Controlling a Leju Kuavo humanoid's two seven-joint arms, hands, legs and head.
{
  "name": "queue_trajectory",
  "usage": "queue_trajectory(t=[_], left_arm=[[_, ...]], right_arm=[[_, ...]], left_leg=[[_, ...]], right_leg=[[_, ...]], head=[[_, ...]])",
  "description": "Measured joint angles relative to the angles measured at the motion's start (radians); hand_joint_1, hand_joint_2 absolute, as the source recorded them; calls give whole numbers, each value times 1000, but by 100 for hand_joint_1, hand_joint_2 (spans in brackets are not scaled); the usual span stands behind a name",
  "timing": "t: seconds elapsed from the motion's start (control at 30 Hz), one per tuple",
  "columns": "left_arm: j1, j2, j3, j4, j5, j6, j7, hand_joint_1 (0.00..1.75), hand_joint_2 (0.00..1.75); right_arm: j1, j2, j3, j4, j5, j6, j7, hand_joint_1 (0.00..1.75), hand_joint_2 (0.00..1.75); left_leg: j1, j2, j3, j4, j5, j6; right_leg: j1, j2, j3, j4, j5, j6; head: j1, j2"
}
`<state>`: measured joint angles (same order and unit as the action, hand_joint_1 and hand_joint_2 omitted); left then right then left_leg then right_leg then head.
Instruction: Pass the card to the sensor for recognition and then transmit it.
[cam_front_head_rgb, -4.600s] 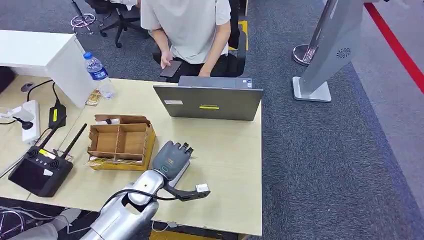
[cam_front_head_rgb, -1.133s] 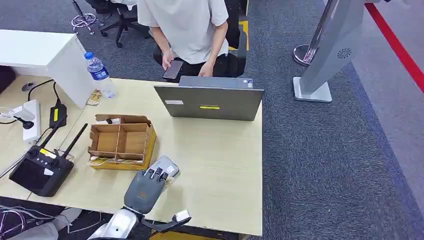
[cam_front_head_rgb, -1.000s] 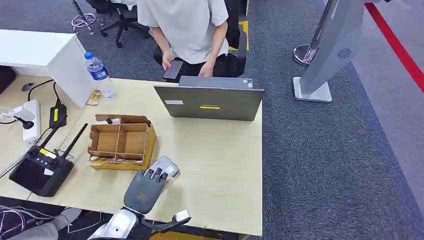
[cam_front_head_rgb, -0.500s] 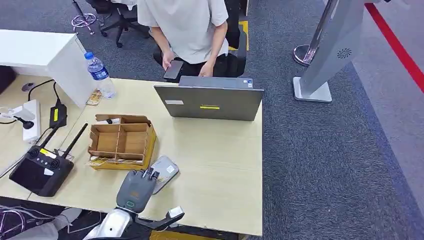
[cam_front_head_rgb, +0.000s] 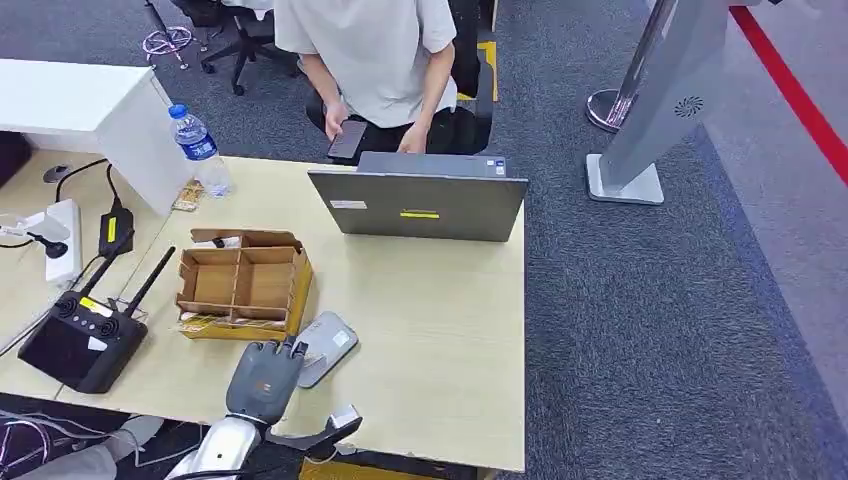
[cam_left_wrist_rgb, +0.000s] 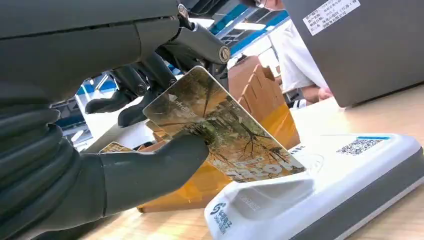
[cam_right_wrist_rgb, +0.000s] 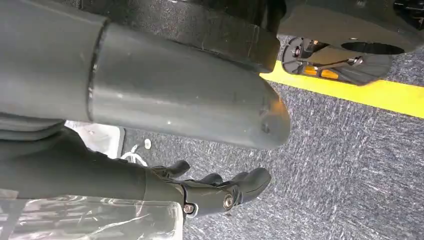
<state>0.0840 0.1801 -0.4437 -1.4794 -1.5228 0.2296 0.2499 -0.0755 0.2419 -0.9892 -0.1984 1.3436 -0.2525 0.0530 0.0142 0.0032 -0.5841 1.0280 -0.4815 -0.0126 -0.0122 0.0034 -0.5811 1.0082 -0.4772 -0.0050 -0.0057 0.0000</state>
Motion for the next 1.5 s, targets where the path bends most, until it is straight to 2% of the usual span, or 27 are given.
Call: queue_trajectory(t=[0.37, 0.57, 0.6, 0.67, 0.77, 0.9, 0.97, 1.1, 1.2, 1.27, 1.33, 1.4, 1.5], left_arm=[[-4, -9, 25, 19, 3, -23, 7, 175, 175], [-16, -11, 25, 53, 89, -77, -85, 175, 175], [-23, -11, 25, 66, 131, -54, -123, 175, 175], [-37, -17, 25, 74, 150, 39, -160, 175, 175], [-89, -27, 26, 50, 119, 186, -177, 175, 175], [-207, -26, 62, -25, 93, 368, -218, 175, 175], [-286, -20, 96, -56, 101, 418, -251, 175, 175], [-454, -2, 156, -72, 120, 426, -296, 175, 175], [-585, 10, 187, -59, 132, 391, -303, 175, 175], [-689, 22, 204, -9, 132, 357, -285, 175, 175], [-789, 43, 227, 85, 122, 349, -266, 175, 175], [-888, 65, 246, 208, 101, 364, -257, 175, 175], [-977, 84, 274, 378, 88, 389, -248, 175, 175]], right_arm=[[0, 0, 0, 0, 3, 0, 2, 0, 0], [0, 0, 1, 0, 20, 4, -1, 0, 0], [0, 0, 1, 0, 21, 7, -1, 0, 0], [0, 0, 2, 0, 28, 13, -3, 0, 0], [0, 0, 10, 0, 51, 18, -4, 0, 0], [0, 0, 29, 0, 87, 26, -4, 0, 0], [-1, 0, 41, 0, 104, 35, -5, 0, 0], [-1, 0, 66, 0, 118, 45, -5, 0, 0], [-2, 0, 86, 0, 126, 54, -5, 0, 0], [-2, 0, 94, 0, 129, 57, -5, 0, 0], [-3, -1, 105, 0, 133, 61, -8, 0, 0], [-3, -1, 113, 0, 146, 67, -8, 0, 0], [-4, -1, 124, 0, 145, 71, -6, 0, 0]], left_leg=[[0, 0, 0, 0, 0, 0], [0, 0, 0, 0, 0, 0], [0, 0, 1, 0, 0, 0], [0, 0, 1, 0, 0, 0], [0, -2, 0, 1, 2, 2], [0, -3, 0, 1, 3, 1], [0, -3, 0, 1, 4, 2], [0, -3, 0, 1, 5, 1], [0, -3, 0, 1, 6, 1], [0, -3, -1, 1, 6, 1], [0, -2, 0, 1, 7, 1], [0, -2, 0, 1, 7, 0], [0, -2, 0, 1, 7, 0]], right_leg=[[0, 0, 0, 0, 0, 0], [0, 0, 0, 0, 0, 0], [0, -1, 1, 0, 0, 0], [0, -1, 1, 0, 0, 0], [0, -3, 0, 0, 1, 1], [0, -4, 1, 0, 3, 0], [0, -4, 1, 0, 4, 0], [0, -4, 1, 1, 4, 0], [0, -4, 0, 1, 5, -1], [0, -4, 0, 1, 5, 0], [0, -3, 0, 1, 6, -1], [0, -2, 0, 1, 6, -1], [0, -2, 0, 1, 6, -1]], head=[[0, 0], [0, 0], [0, 0], [0, 0], [0, 0], [0, 0], [0, 0], [0, 0], [0, 0], [1, 0], [1, 0], [1, 0], [0, 0]])
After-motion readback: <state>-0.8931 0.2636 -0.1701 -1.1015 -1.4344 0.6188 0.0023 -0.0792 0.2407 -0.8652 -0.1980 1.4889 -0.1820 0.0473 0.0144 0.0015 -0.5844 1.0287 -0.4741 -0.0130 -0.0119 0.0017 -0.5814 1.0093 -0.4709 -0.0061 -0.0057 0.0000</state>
